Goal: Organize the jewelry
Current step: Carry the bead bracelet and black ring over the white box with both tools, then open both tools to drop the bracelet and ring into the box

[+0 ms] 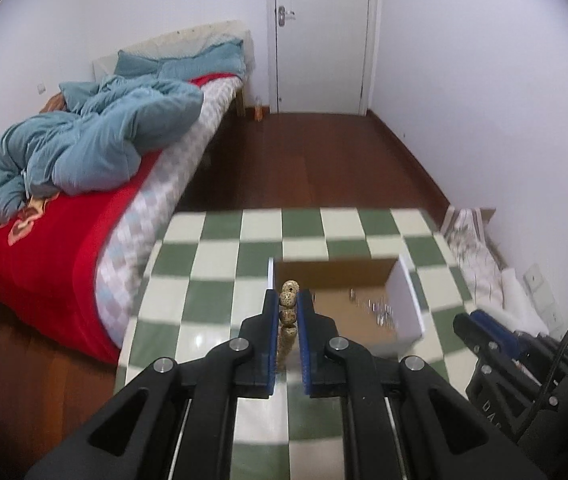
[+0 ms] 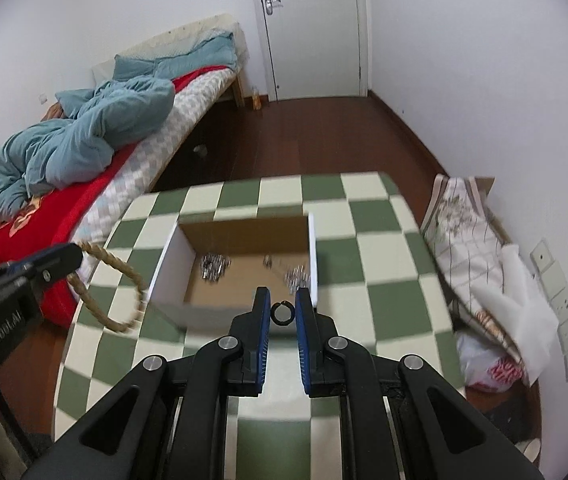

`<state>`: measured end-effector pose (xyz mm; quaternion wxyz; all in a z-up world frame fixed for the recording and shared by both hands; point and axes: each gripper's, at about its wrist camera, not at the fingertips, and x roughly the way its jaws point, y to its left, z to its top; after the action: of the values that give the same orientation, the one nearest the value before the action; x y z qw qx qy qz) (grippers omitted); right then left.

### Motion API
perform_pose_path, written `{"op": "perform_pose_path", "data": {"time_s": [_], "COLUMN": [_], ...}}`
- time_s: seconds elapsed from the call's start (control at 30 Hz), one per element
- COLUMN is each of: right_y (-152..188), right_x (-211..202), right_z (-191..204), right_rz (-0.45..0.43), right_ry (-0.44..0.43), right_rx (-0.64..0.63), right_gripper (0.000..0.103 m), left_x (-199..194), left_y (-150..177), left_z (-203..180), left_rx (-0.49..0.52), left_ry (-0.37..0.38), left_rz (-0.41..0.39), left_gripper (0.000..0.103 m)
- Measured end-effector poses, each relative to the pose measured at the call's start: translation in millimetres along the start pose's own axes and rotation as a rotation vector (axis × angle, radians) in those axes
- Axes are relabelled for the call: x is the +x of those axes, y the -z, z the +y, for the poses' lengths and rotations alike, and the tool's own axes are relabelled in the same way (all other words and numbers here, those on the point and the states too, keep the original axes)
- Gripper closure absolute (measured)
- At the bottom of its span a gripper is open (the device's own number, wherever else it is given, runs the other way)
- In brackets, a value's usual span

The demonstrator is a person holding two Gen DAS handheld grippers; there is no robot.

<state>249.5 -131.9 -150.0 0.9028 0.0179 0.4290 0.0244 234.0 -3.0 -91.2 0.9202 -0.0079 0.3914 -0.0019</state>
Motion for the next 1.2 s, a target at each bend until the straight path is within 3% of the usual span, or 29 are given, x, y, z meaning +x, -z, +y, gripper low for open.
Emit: {"op": "perform_pose_path", "data": {"time_s": [0.23,0.4,0.73,1.03,1.07,1.1,1.13,1.17,1.2], "right_y": [-37.0,-50.3,-49.6,-52.1,-52.1,-51.7,-51.1,-50.7,-50.0], "right_x": [32.8,62.7,105.3,119.6,120.0,119.5,118.9,117.1,115.5], "right_z": [-7.1,-8.0,-7.1,-3.7,-3.4,-3.9,-4.4,-5.1,-5.7], "right_rz": [0.003,0.022,0.077,0.123,0.127,0.13,0.134,0.133,0.132], "right_ry": [0.021,0.028,0.039,0.027,0.033,0.035,0.041,0.044,0.048], "right_rx": [0.005,0.003,-0.017,-0.025,-0.028,-0.028,-0.027,-0.024,-0.024], "right_gripper": [0.09,0.09,0.09,0.089,0.088,0.078,0.067,0.04,0.024], "left_x": [28.7,59.7,98.3,103.3,101.5,99.3,97.4,95.0,91.9], "left_y": [-28.3,-32.4,-25.2,-24.7,-25.1,-26.1,-26.8,-27.2,-28.0], "left_z": [-2.3,-4.4,-1.6,-1.9,-1.1,0.3,1.7,3.6,5.8], "left_rx": [-0.004,-0.005,-0.025,-0.036,-0.038,-0.039,-0.042,-0.047,-0.05], "left_ry": [0.001,0.01,0.011,0.007,-0.007,-0.031,-0.044,-0.056,-0.065], "left_rz": [-0.01,0.033,0.104,0.115,0.108,0.103,0.097,0.09,0.077], "left_gripper": [0.097,0.097,0.097,0.092,0.089,0.071,0.037,0.017,0.0]}}
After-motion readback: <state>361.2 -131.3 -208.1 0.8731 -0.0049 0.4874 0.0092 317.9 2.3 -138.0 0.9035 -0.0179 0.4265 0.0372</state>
